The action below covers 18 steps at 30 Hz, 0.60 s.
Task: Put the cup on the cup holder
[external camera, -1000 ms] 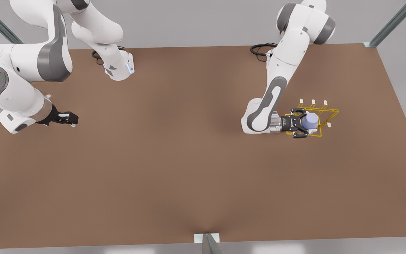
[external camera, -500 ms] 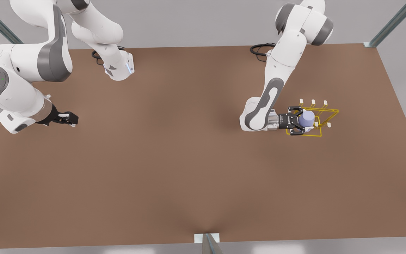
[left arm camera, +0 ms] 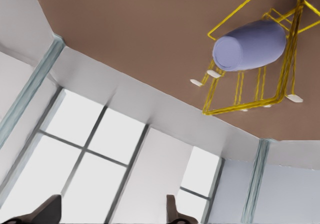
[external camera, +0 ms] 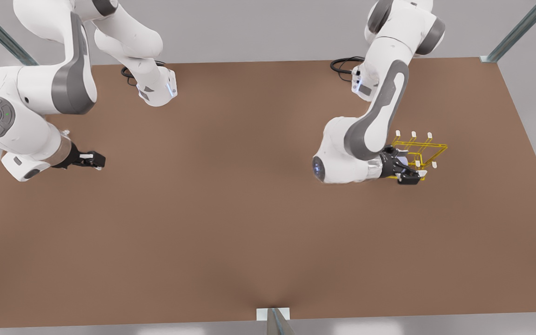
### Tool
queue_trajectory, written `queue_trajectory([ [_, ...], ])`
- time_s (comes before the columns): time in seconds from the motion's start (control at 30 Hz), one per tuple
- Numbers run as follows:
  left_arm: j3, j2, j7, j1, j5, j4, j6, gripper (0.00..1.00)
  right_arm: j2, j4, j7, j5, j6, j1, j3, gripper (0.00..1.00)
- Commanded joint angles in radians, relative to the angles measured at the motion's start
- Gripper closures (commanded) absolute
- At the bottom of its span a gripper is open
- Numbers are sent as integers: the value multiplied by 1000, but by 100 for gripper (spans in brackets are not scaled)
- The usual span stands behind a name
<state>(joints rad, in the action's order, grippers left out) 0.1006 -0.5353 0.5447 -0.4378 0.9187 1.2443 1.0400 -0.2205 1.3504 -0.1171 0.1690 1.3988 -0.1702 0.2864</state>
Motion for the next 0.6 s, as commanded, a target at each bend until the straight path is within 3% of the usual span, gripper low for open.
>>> queue_trajectory([
  [0.0, -1, 0, -220, 63, -429, -189, 15, 0, -5, 9, 11, -2, -9, 0, 0, 0],
  [0.07, 1, 6, -399, 228, -670, -338, 77, 0, -5, 4, 10, 0, -23, -2, 0, 0],
  [0.13, -2, 101, -397, 284, -738, -347, 20, 0, -13, 3, 7, 0, -23, -2, 0, 0],
  [0.2, -2, 279, -399, 292, -744, -214, 46, 0, -42, 1, 11, 1, -23, -2, 0, 0],
  [0.27, -4, 367, -399, 291, -744, -63, 153, 0, -54, -2, 13, -42, -21, -46, 0, 0],
  [0.57, -10, 397, -399, 291, -753, -16, 175, 0, -111, -42, 7, -49, -15, -60, 0, 0],
])
